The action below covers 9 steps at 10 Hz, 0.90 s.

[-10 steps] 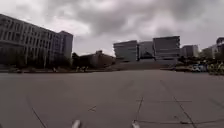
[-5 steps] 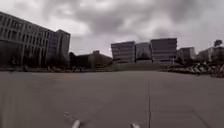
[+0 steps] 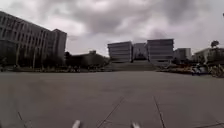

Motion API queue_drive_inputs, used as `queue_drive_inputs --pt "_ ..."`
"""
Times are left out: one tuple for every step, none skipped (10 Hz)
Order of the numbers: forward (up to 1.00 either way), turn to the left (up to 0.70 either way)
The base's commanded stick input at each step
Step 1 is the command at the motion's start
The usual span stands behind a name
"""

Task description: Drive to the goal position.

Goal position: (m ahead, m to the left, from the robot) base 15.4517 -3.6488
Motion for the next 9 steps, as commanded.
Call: queue_drive_inputs --pt "1.0 -0.02" --pt "1.0 -0.14" --pt "1.0 -0.12" --pt "1.0 -0.01" --pt "1.0 -0.15" --pt "1.0 -0.02" --pt "1.0 0.0" --pt "1.0 0.0" --pt "1.0 -0.03"
